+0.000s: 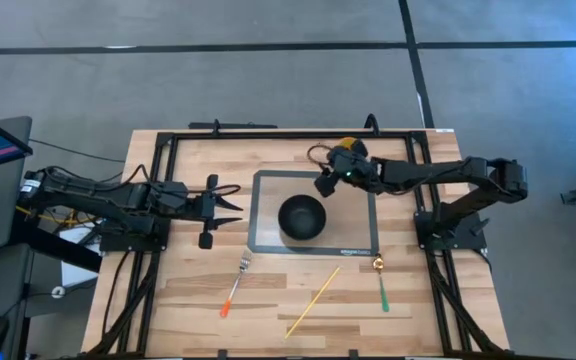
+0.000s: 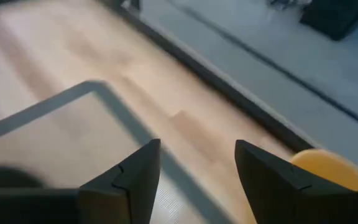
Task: Pick & Place Utensil
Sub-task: Put the green spoon into the black bowl on the transparent mat
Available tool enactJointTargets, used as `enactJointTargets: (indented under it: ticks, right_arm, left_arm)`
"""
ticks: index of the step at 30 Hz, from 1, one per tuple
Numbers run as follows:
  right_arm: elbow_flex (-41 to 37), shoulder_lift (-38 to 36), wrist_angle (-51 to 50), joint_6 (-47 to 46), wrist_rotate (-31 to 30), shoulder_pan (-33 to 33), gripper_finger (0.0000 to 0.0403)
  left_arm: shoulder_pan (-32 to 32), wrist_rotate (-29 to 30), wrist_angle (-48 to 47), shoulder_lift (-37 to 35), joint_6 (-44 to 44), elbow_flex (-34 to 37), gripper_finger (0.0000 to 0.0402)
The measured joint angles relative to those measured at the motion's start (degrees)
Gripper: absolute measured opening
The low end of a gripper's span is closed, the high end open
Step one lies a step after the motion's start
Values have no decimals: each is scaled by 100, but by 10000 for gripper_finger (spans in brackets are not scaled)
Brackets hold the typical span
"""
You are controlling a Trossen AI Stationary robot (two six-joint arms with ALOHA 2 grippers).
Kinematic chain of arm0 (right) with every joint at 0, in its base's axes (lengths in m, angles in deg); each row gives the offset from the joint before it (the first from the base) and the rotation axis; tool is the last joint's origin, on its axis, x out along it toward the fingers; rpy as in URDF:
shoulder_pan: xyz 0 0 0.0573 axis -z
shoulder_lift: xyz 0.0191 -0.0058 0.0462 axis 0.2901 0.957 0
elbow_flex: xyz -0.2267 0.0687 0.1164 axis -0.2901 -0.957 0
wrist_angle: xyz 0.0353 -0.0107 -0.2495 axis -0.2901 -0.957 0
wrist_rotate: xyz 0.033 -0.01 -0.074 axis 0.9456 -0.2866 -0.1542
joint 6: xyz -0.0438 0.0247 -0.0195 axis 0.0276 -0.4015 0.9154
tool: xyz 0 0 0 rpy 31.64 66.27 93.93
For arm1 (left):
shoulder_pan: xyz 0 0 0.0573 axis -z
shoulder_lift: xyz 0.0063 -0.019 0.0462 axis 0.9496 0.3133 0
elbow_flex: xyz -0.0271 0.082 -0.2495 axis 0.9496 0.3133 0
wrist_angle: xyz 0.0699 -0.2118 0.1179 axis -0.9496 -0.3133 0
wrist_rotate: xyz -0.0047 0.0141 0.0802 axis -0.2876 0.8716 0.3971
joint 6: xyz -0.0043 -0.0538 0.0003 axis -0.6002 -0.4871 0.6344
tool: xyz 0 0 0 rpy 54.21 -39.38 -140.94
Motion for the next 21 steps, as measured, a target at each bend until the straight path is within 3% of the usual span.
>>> enactJointTargets:
  ticks: [8,14,21]
  right_arm:
    - [1201,543,-2425,-1076,-4,-819,198]
    - [1917,622,-4774,-2785,4,-1432,198]
    - [2121,437,-5606,-3937,448,-2069,198]
  left_arm:
    - [0,0,-2,0,-15,0,104]
    - [0,0,-15,2,-15,-2,104]
    - [0,0,-17,2,-15,-4,104]
